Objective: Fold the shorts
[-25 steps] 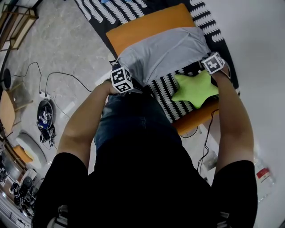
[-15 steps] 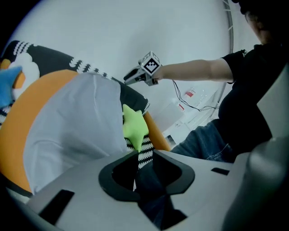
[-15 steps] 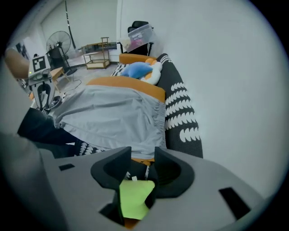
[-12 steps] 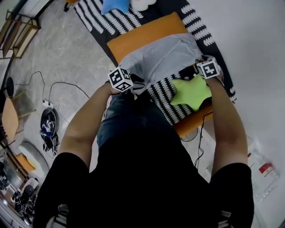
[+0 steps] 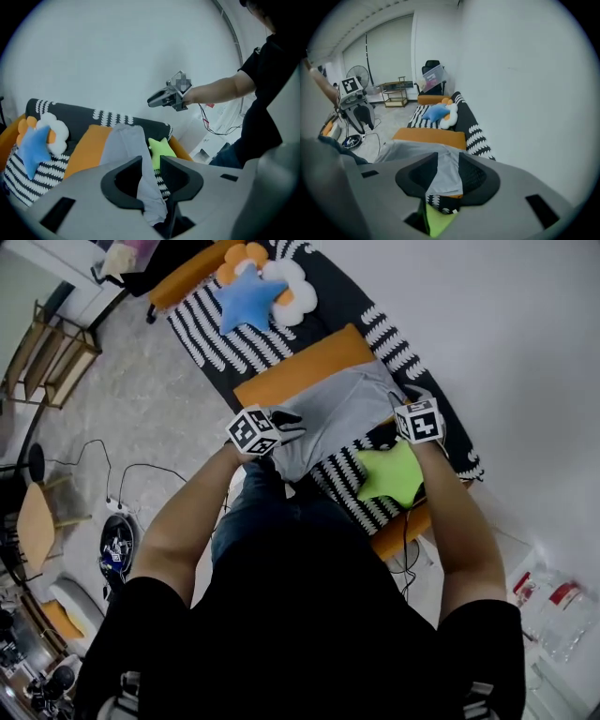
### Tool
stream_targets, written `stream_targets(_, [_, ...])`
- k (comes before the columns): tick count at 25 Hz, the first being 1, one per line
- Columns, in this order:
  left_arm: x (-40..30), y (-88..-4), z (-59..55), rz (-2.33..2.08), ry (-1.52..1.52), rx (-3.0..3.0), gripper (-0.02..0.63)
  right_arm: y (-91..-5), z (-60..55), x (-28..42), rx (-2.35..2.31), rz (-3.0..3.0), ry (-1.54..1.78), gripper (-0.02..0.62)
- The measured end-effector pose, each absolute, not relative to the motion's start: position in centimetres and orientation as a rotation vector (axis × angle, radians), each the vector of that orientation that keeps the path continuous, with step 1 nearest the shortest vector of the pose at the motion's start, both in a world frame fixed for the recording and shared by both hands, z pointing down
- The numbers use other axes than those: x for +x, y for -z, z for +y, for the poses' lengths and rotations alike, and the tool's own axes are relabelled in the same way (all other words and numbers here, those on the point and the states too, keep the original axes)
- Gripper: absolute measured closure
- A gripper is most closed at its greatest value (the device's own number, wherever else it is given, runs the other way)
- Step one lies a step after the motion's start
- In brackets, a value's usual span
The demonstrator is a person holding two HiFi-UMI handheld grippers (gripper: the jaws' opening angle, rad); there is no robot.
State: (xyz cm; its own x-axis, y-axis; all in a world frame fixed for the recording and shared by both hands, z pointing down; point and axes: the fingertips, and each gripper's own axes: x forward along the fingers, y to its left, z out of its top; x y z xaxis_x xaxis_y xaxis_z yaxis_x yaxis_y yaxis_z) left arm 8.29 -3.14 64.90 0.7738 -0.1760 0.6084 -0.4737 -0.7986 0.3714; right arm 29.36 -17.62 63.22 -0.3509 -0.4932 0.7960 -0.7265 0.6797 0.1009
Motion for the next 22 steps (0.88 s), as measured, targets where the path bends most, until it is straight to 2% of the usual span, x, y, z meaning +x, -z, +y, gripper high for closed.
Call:
stream_targets(16, [5.5, -49.6, -14.3, -0.687, -0.585, 2.616, 0.465, -50.3, -18.9, 27.8, 1.334, -2.131, -0.445, 0.423])
stream_targets(22, [3.4, -45.3, -18.1, -0.706, -0.606, 2.673, 0.462, -45.5, -20.2, 27.0, 1.487, -2.141, -0.474, 0.417])
